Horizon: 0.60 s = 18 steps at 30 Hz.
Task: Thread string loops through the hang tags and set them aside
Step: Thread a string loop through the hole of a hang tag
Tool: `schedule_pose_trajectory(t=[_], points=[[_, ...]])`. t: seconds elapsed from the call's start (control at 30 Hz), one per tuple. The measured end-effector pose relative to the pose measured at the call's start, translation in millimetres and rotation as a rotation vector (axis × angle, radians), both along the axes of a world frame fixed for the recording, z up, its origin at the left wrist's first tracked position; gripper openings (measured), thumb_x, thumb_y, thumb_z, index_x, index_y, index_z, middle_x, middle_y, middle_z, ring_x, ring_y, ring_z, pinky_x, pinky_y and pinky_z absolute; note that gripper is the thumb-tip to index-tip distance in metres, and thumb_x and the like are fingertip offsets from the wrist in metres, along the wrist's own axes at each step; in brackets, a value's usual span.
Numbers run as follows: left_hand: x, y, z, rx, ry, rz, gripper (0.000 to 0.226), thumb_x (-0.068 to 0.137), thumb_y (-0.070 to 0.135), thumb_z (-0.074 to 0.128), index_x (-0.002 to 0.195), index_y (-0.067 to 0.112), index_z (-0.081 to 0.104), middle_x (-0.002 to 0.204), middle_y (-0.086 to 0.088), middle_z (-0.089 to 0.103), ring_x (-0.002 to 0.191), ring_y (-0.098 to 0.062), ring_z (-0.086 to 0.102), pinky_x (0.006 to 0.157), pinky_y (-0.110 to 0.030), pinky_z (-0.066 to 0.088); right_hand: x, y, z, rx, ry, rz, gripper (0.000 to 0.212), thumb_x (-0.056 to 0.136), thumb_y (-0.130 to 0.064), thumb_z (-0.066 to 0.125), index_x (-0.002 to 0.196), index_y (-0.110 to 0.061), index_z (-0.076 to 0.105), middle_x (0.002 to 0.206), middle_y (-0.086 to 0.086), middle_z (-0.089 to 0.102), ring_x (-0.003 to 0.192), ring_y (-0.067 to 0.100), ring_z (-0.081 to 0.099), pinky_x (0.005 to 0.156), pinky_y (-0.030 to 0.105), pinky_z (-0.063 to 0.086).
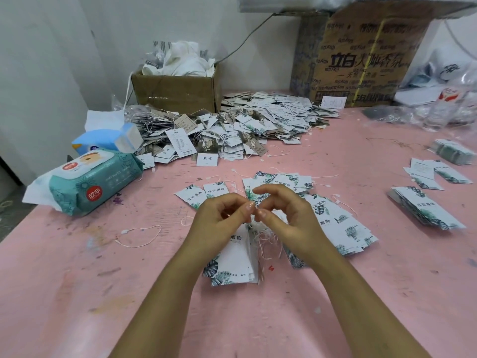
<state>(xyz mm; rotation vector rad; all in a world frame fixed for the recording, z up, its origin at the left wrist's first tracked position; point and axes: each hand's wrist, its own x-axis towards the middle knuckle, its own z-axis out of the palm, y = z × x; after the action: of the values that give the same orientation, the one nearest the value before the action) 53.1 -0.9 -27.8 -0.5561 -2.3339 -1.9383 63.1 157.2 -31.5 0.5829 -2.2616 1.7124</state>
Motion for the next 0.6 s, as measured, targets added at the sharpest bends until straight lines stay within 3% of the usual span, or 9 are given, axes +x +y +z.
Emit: schedule_pose_trajectory(t=[0.07,0.13,0.2,0.33,0.43,0.5,0.6], points=[[0.3,0.5,0.2,-0.004,0.017,-0.007,0.018,0.088,0.015,0.060,0.074,0.020,0.068,0.061,0.011,0.063,0.064,-0.005,0.056,0.067,-0.023,0.045,0.1,-1.5,0.0,-0.046,-0.035,0.044,0.034,0.083,-0.002,0.056,0.102,-0.030,0.057,0.067,-0.005,0.062,0.071,0.017,0.063,0.075,0.034,0.051],[0.0,0.1,-0.4,-0.023,0.022,-0.005,0.017,0.088,0.016,0.061,0.073,0.022,0.068,0.061,0.010,0.063,0.063,-0.006,0.056,0.065,-0.023,0.045,-1.4,-1.8,0.3,-0.131,-0.042,0.033,0.029,0.084,-0.002,0.051,0.101,-0.024,0.058,0.063,0.000,0.058,0.062,0.017,0.060,0.067,0.031,0.051],[-1.0,-2.0,-2.4,-0.083,0.034,0.006,0.015,0.086,0.020,0.063,0.073,0.024,0.068,0.062,0.010,0.064,0.063,-0.006,0.055,0.064,-0.022,0.043,-4.0,0.2,2.7,-0.231,-0.024,-0.039,0.027,0.087,0.005,0.047,0.097,-0.017,0.058,0.058,-0.002,0.051,0.052,0.015,0.054,0.056,0.024,0.047],[-4.6,-8.6,-7.1,-0.284,0.097,0.048,0.017,0.082,0.023,0.069,0.069,0.033,0.065,0.065,0.019,0.063,0.066,0.002,0.053,0.062,-0.013,0.040,-10.9,11.6,8.9,-0.586,-0.077,-0.250,0.035,0.089,0.011,0.037,0.082,-0.015,0.059,0.049,-0.005,0.039,0.040,0.011,0.037,0.042,0.022,0.039],[-9.8,-14.5,-9.8,-0.422,0.108,0.078,0.010,0.080,0.021,0.071,0.075,0.029,0.068,0.073,0.014,0.064,0.081,-0.009,0.058,0.076,-0.031,0.048,-15.7,27.0,12.5,-0.773,-0.118,-0.424,0.040,0.084,0.012,0.032,0.075,-0.017,0.057,0.045,-0.009,0.031,0.039,0.006,0.024,0.038,0.013,0.023],[-12.5,-18.7,-10.9,-0.497,0.110,0.081,0.006,0.079,0.021,0.071,0.078,0.026,0.068,0.080,0.010,0.065,0.086,-0.014,0.058,0.080,-0.038,0.047,-17.3,38.7,12.2,-0.714,-0.138,-0.541,0.040,0.083,0.010,0.031,0.071,-0.019,0.057,0.041,-0.012,0.031,0.036,0.004,0.022,0.038,0.012,0.019],[-14.7,-24.7,-12.9,-0.533,0.111,0.116,0.012,0.078,0.025,0.072,0.079,0.034,0.064,0.087,0.011,0.064,0.091,-0.012,0.057,0.083,-0.035,0.045,-19.0,54.6,6.8,-0.362,-0.174,-0.670,0.041,0.085,0.004,0.034,0.066,-0.022,0.060,0.044,-0.010,0.037,0.039,0.005,0.024,0.040,0.017,0.019]])
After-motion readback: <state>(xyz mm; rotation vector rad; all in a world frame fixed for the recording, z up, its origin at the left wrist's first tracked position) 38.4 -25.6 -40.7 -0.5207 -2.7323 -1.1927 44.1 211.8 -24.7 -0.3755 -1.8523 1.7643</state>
